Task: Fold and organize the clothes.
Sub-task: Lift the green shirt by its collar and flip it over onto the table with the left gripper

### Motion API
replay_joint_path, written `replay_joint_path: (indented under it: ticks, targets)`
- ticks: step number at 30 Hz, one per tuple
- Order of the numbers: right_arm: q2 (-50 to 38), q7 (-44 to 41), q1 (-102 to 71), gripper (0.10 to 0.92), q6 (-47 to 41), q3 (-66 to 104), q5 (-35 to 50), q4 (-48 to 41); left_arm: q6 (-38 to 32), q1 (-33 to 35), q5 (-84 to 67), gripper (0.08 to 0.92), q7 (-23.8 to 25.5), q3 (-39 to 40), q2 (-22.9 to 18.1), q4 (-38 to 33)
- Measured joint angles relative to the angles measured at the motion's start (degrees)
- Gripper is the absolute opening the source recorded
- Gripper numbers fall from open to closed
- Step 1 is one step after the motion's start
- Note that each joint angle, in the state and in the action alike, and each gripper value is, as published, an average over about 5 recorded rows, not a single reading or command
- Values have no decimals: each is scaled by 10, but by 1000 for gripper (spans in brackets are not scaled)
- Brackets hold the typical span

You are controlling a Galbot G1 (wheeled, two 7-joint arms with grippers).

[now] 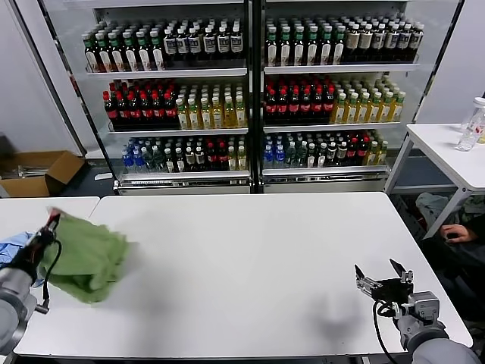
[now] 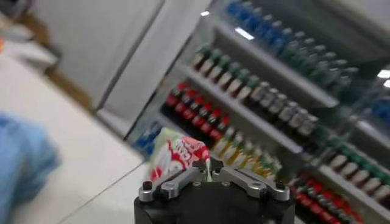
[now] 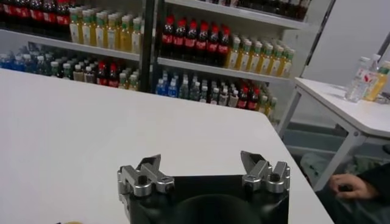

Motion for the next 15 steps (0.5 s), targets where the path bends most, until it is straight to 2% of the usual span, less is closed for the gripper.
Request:
replay_joint_path:
  ticks: [5,15]
  targets:
    - [4,-1,-4,823,3,5,-1,1,-9,-12,80,98,16,79,-8,-23]
    - [3,-4,-8,823,8,20,4,1,-35,-63,346,98,48,321,-98,48]
